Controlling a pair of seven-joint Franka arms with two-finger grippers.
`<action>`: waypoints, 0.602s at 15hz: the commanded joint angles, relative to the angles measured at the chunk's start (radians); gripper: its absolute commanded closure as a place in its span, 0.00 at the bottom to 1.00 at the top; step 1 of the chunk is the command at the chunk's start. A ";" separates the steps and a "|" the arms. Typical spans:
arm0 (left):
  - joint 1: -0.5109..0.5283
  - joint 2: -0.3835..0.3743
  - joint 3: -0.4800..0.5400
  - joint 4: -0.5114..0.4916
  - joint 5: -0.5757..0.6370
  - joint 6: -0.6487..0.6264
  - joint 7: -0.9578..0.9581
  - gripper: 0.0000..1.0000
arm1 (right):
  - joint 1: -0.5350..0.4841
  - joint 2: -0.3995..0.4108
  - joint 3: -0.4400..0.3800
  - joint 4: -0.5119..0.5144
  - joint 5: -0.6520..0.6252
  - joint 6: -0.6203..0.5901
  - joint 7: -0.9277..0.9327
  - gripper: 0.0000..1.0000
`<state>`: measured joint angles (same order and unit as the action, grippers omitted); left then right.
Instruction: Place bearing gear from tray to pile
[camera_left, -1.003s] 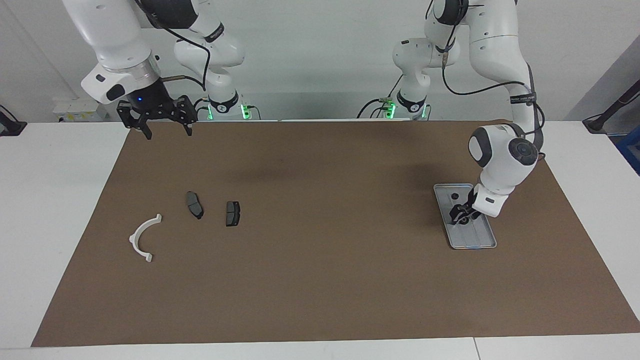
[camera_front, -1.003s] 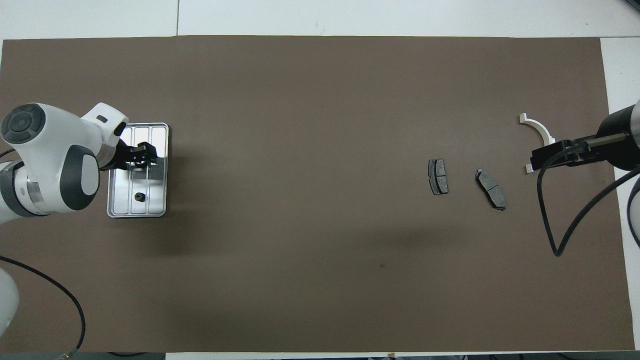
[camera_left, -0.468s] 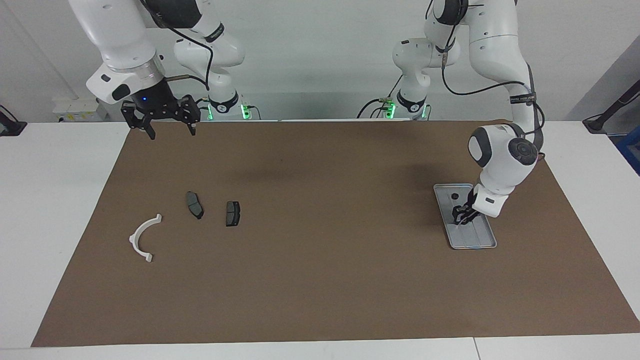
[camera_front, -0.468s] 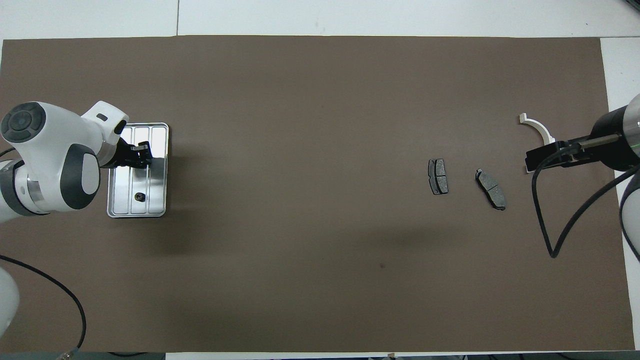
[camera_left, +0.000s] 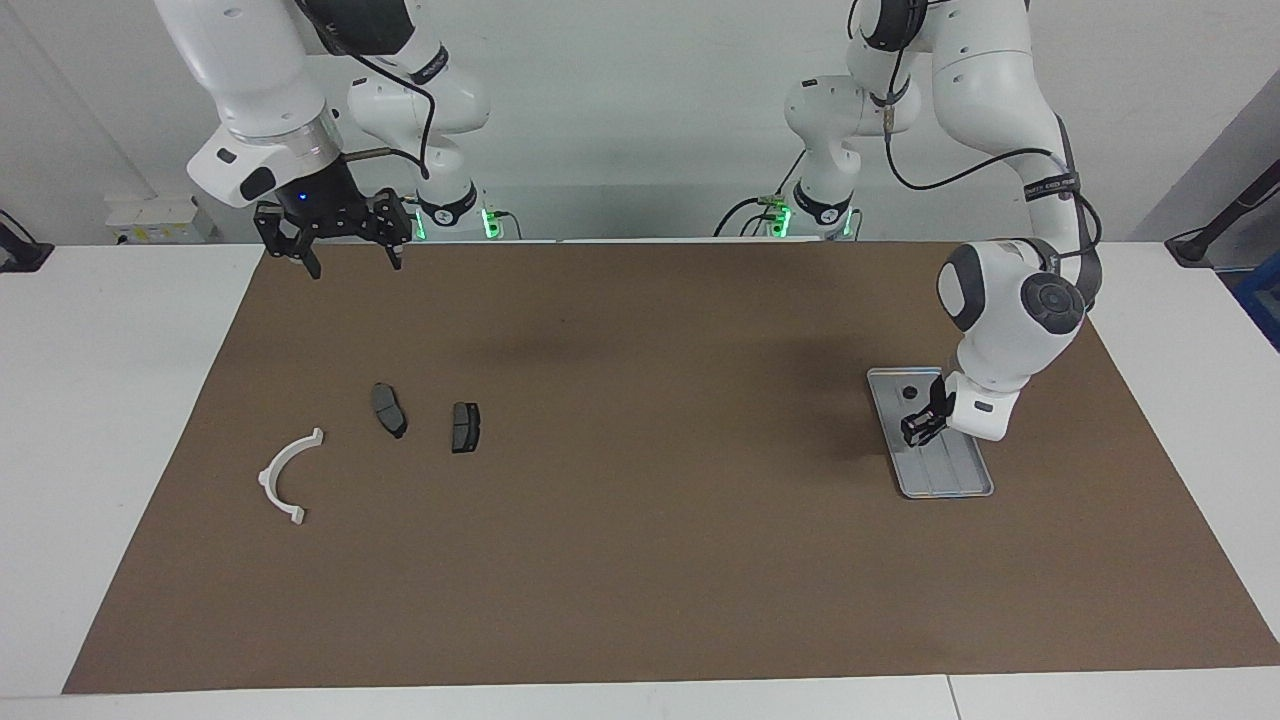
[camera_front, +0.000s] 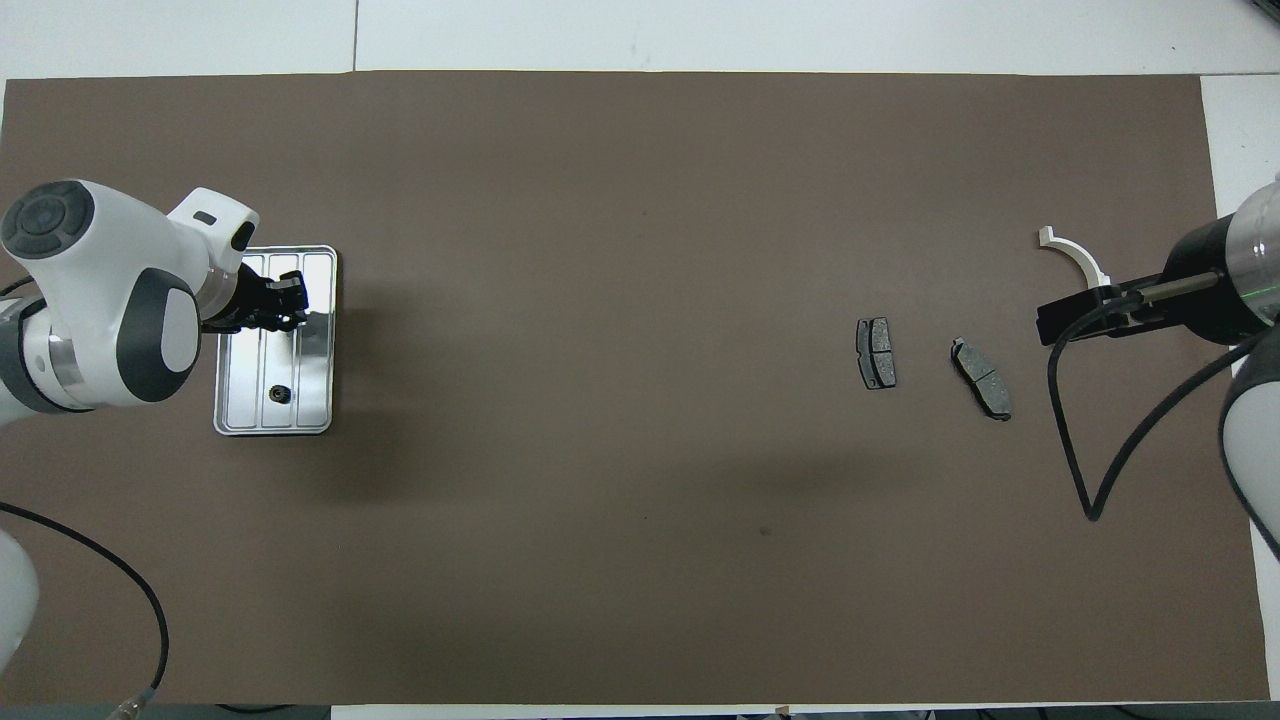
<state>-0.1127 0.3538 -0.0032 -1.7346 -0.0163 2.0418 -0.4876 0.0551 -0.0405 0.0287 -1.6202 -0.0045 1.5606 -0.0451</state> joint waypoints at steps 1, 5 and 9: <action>-0.152 0.076 0.015 0.127 0.010 -0.066 -0.252 0.98 | -0.006 -0.013 -0.001 -0.009 0.028 0.001 0.017 0.00; -0.317 0.093 0.014 0.129 0.010 0.032 -0.521 0.97 | -0.011 -0.012 -0.003 -0.009 0.026 0.001 0.008 0.00; -0.410 0.113 0.012 0.107 0.009 0.115 -0.614 0.97 | -0.008 -0.013 -0.003 -0.009 0.026 0.001 0.007 0.00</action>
<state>-0.4938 0.4462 -0.0074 -1.6342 -0.0161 2.1166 -1.0527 0.0539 -0.0407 0.0243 -1.6202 -0.0045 1.5606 -0.0450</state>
